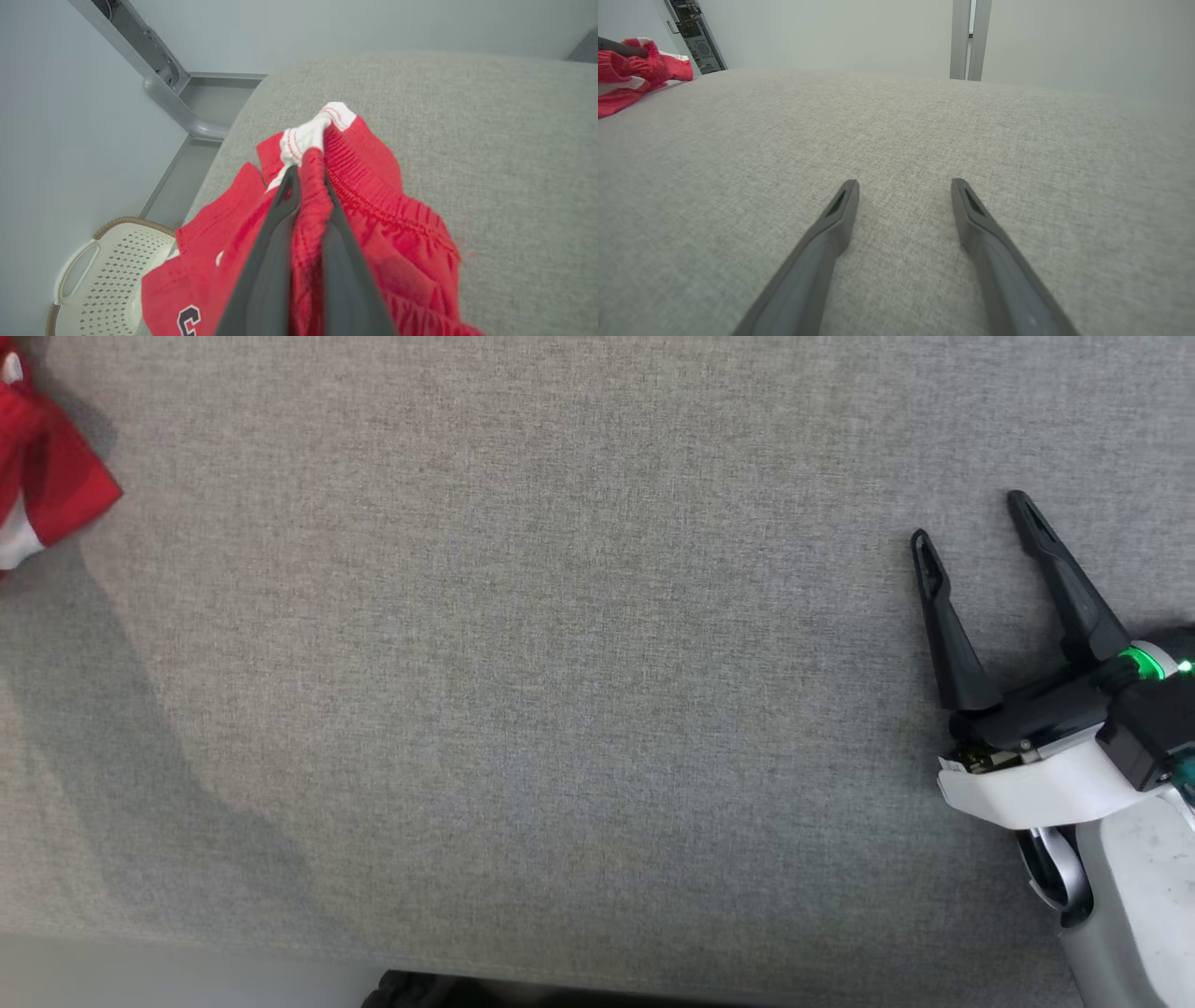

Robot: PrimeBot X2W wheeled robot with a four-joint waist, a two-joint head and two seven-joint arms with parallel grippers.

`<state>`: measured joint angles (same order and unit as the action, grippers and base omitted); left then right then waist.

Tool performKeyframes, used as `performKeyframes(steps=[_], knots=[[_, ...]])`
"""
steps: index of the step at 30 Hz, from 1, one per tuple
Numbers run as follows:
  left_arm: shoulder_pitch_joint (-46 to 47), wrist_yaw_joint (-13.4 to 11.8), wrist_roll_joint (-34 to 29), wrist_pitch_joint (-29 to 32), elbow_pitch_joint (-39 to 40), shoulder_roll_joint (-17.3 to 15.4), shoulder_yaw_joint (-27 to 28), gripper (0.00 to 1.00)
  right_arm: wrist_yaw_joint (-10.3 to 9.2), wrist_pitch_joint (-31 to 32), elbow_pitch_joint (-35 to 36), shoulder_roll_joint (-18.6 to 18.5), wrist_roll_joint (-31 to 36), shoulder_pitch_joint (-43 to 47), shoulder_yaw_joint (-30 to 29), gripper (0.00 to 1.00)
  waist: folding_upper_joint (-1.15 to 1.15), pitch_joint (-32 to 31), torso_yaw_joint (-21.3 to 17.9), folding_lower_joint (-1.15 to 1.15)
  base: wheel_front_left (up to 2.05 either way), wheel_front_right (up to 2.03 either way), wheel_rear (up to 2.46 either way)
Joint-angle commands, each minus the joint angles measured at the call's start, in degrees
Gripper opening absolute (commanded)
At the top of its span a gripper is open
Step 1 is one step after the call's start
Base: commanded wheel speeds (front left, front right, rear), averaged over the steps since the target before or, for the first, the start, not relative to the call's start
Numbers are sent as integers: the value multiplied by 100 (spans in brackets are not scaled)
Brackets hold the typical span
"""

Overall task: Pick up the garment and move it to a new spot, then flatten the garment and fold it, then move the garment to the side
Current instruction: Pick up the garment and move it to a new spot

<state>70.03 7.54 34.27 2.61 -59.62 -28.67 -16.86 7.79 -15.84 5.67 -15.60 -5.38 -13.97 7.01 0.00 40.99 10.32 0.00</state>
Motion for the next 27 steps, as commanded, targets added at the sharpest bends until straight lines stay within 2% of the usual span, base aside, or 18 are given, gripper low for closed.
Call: performKeyframes(steps=[1, 6, 11, 18, 23, 27], knots=[[88, -14, -79, -218, 47, -92, -38, 0, -53, 125, -521, -24, -34, 220, -36, 100, 0, -264, -108, 0, 0, 0, 0], [-61, -13, -100, -936, 487, -325, -339, 0, -35, 95, -533, 232, -119, 161, 127, 100, 0, -847, -344, 0, 0, 0, 0], [-270, -13, -114, -1226, 1192, -552, -782, 0, -34, 71, -610, 487, -223, 179, 217, 100, 0, -1510, -627, 0, 0, 0, 0], [-602, -13, -34, -1052, 2534, -814, -1211, 0, -34, 71, -757, 782, -342, 380, 362, 100, 0, -2345, -1258, 0, 0, 0, 0], [-905, -26, 163, -776, 3569, -746, -1319, 0, -34, 71, -756, 905, -382, 513, 354, 100, 0, -2650, -1783, 0, 0, 0, 0], [-1160, -158, 196, -615, 4344, -709, -1418, 0, -34, 71, -749, 952, -414, 637, 339, 100, 0, -2774, -2190, 0, 0, 0, 0]])
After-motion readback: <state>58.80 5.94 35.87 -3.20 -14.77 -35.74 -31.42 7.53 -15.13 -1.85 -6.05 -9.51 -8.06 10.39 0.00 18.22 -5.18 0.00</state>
